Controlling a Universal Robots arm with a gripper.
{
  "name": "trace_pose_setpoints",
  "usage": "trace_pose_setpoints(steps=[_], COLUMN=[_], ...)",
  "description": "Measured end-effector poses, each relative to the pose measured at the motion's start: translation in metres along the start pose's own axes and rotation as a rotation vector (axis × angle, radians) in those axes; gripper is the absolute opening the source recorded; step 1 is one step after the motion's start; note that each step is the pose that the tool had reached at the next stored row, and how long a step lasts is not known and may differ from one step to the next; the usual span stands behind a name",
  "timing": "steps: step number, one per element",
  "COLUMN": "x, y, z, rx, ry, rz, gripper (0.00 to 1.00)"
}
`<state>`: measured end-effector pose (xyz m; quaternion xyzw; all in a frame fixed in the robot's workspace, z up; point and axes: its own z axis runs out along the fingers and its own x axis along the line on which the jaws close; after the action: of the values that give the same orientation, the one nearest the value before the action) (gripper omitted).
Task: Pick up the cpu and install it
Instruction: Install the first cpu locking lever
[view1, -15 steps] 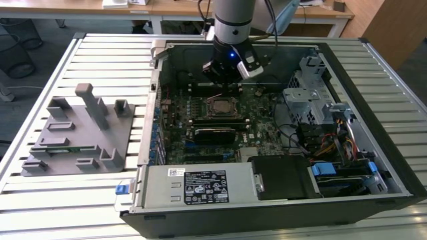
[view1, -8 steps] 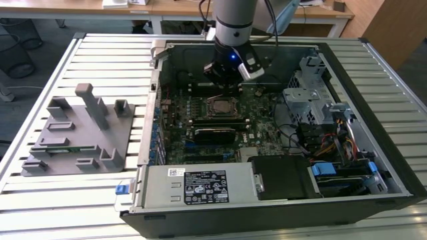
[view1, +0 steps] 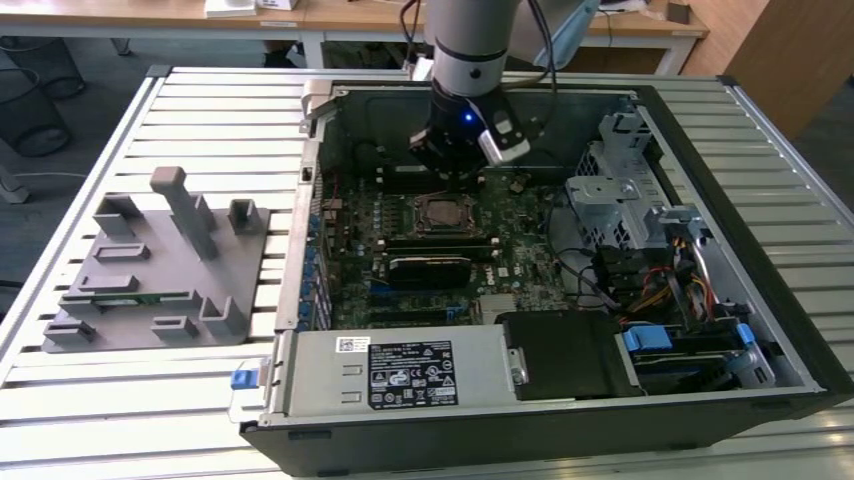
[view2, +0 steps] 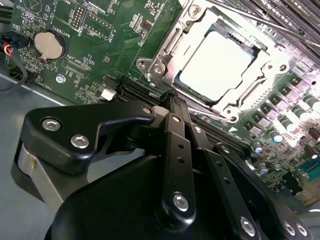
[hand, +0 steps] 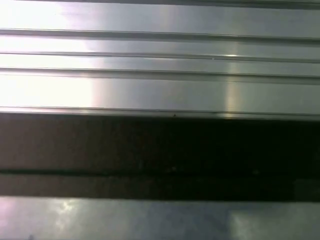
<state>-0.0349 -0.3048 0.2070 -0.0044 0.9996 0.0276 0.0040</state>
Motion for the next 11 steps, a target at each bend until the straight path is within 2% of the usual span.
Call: trace_pose_setpoints(steps=[11], x=[-0.0029], y=[-0.0005], z=[0.0084], rx=[0.0002], ry=[0.0002], rz=[-0.001], gripper=[0.11])
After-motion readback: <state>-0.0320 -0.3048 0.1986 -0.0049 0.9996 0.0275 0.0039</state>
